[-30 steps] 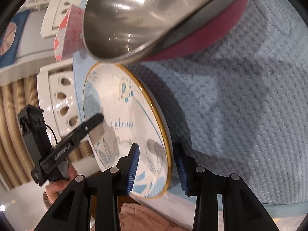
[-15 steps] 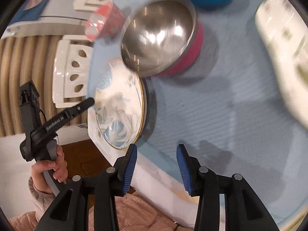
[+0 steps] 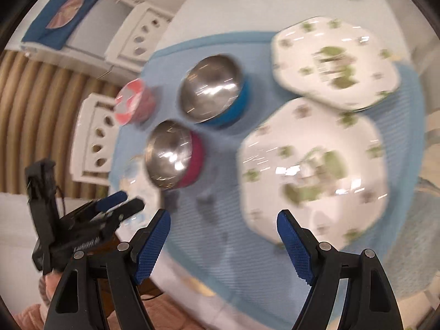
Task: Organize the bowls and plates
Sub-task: 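Move both grippers to the hexagonal green-flower plate, then grasp the hexagonal green-flower plate rim with both grippers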
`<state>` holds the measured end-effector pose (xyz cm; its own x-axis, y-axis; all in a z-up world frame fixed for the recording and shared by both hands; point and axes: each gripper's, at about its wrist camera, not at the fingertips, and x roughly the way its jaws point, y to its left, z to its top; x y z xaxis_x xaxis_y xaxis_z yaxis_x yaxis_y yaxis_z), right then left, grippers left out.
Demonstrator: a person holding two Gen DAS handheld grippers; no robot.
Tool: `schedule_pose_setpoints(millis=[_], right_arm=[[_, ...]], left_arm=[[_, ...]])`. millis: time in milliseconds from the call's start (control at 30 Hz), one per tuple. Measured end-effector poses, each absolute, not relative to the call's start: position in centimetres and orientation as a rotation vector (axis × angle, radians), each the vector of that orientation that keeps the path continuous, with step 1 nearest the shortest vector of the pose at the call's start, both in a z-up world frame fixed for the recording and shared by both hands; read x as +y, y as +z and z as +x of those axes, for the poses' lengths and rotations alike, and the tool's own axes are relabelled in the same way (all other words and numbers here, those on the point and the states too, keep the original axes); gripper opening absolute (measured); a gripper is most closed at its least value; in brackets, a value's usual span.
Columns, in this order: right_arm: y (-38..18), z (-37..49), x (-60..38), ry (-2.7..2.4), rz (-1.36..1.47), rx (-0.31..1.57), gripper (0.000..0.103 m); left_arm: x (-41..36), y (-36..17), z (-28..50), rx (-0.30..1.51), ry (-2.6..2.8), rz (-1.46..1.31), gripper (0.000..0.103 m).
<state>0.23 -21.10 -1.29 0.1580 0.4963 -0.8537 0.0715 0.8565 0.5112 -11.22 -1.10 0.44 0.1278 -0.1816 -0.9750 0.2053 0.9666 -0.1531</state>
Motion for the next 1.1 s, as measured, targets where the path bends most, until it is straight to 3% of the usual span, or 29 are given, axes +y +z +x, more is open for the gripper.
schedule_pose_setpoints(millis=[500,1100], right_arm=[[-7.9,4.0,-28.4,0.116,0.53,1.447,0.078],[-12.2,7.2,-28.0,0.158,0.452,1.477,0.079]], left_arm=[[-11.6,-4.9,-9.8,1.501,-0.38,0.055,0.064],[-16.1,-10.1,-8.9,1.558,-0.41,0.154,0.063]])
